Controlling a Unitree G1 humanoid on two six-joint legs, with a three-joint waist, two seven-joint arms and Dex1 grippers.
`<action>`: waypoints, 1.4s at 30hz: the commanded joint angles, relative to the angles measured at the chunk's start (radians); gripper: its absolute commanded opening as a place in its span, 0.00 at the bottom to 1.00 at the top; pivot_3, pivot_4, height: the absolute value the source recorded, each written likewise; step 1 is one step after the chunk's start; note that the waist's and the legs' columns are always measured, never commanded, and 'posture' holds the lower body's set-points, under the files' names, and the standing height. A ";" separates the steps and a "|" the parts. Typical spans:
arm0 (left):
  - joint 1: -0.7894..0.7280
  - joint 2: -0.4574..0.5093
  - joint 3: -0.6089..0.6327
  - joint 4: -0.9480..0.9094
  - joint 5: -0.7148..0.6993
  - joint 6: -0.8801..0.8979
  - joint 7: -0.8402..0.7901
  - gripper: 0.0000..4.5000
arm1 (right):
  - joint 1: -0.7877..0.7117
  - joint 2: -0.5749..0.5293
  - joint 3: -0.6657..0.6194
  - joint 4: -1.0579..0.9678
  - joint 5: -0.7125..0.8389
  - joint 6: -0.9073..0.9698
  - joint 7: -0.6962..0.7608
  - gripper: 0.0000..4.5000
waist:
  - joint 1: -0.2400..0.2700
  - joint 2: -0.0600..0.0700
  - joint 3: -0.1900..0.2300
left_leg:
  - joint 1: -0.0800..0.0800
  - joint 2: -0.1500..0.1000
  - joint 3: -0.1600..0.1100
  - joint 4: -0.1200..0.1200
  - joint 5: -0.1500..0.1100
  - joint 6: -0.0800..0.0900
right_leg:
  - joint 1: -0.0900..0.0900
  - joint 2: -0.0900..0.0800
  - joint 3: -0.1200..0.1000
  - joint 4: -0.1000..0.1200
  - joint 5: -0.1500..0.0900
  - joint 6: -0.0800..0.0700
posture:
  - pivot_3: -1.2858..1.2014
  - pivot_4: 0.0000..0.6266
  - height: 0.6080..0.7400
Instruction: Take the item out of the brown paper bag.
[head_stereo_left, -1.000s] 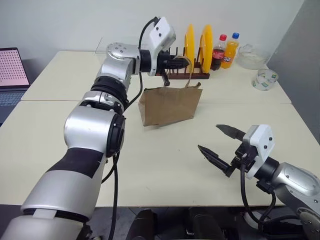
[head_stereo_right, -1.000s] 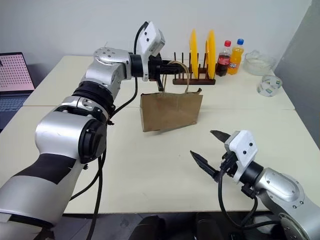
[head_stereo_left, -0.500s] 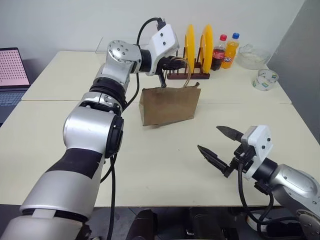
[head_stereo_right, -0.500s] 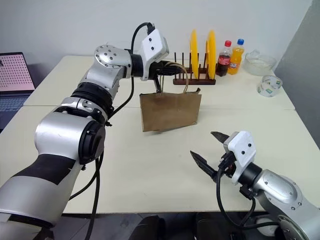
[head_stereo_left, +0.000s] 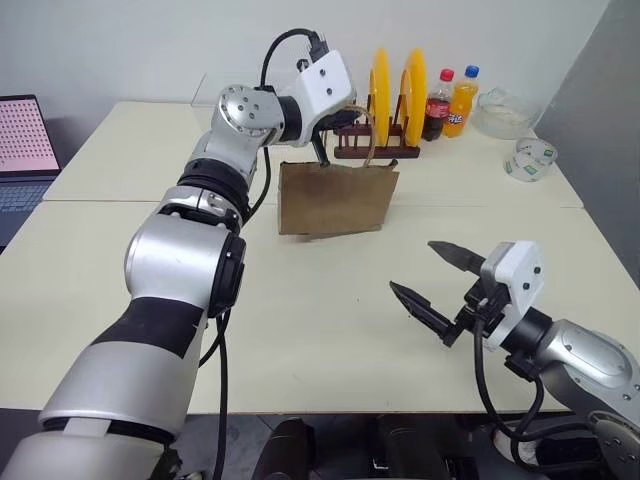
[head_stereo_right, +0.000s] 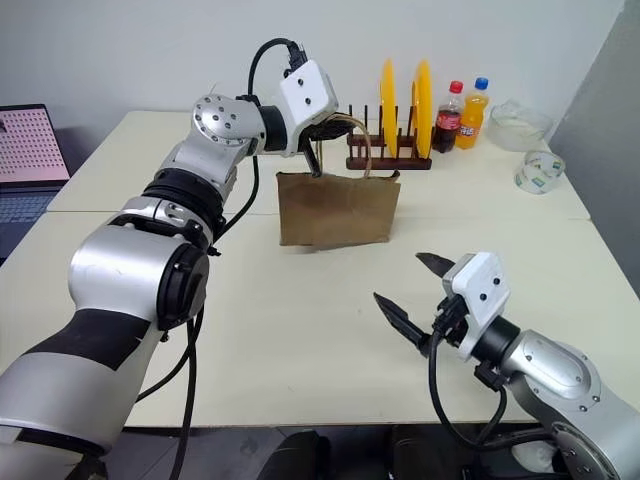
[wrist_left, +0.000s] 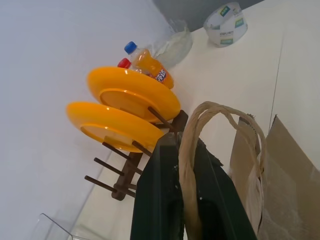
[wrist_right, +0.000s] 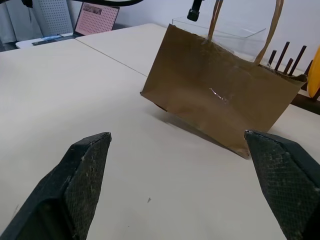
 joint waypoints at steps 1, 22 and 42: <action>-0.007 0.010 0.002 -0.022 0.003 -0.031 0.018 0.01 | -0.013 -0.002 -0.004 -0.035 0.011 -0.007 -0.002 1.00 | 0.000 0.000 0.000 | 0.000 0.000 0.000 0.000 0.000 0.000 | 0.000 0.000 0.000 0.000 0.000 0.000 | 0.52 0.24 1.00; 0.053 0.100 0.050 -0.034 -0.061 0.026 -0.216 0.79 | -0.065 -0.004 0.030 0.007 0.007 -0.007 0.014 1.00 | -0.002 0.000 0.000 | 0.001 0.000 0.001 0.001 0.000 0.000 | 0.000 0.000 0.000 0.001 0.002 -0.004 | 0.52 0.24 1.00; 1.119 0.150 0.379 -1.658 -0.616 0.814 -0.039 0.79 | -0.496 -0.004 0.161 0.490 -0.212 -0.172 0.253 1.00 | -0.026 0.001 -0.001 | 0.002 0.002 0.000 0.001 0.001 -0.001 | 0.000 -0.002 0.003 0.002 0.003 -0.005 | 0.52 0.24 1.00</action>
